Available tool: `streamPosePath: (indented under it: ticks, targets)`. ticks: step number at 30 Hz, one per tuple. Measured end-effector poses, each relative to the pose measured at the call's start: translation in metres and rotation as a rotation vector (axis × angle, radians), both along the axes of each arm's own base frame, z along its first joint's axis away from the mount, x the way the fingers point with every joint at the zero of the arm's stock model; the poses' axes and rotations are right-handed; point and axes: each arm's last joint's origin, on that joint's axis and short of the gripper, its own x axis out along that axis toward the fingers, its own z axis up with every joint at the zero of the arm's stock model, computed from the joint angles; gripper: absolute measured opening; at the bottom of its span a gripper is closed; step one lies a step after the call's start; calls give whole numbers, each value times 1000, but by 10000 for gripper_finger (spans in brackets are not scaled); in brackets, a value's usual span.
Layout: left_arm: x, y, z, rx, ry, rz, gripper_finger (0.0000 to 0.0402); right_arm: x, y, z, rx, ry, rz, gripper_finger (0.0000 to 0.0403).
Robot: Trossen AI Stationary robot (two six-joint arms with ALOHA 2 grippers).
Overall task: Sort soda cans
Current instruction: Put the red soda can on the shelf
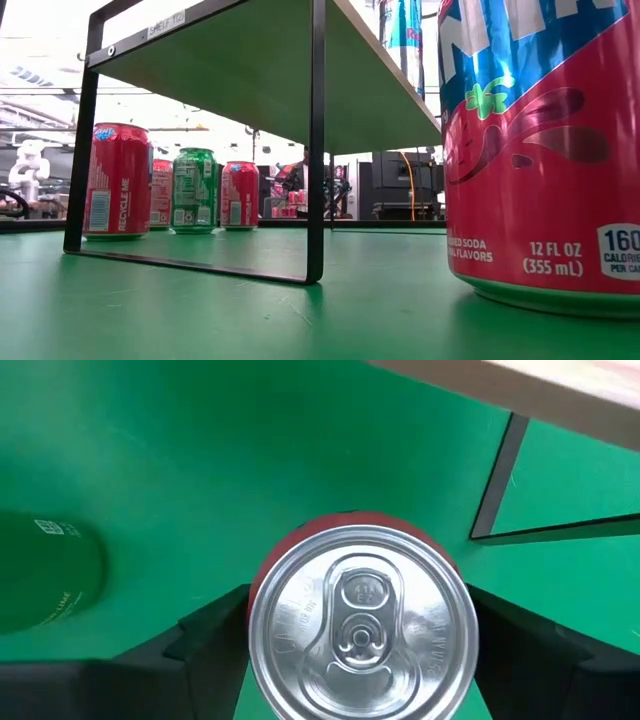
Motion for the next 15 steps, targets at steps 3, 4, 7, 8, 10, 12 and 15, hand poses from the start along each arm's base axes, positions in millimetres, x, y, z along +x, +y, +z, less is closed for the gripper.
streamPosePath:
  ticks: [3,4,7,8,10,12,15]
  targets:
    - [0,0,0,0,0,0,127,-7,1,4,12,-9,-24,293]
    - [0,0,0,0,0,0,127,-10,2,6,18,-7,-31,293]
    - [0,0,0,0,0,0,127,-21,4,14,44,-36,-48,292]
    - [0,0,0,0,0,0,127,-24,5,17,62,-46,-53,292]
    - [0,0,0,-2,-2,2,127,-33,8,23,119,-49,-61,292]
    - [-1,0,1,-5,-8,5,127,-39,10,34,176,-72,-60,292]
    - [-3,1,5,-7,-25,8,127,-47,13,57,229,-127,-45,291]
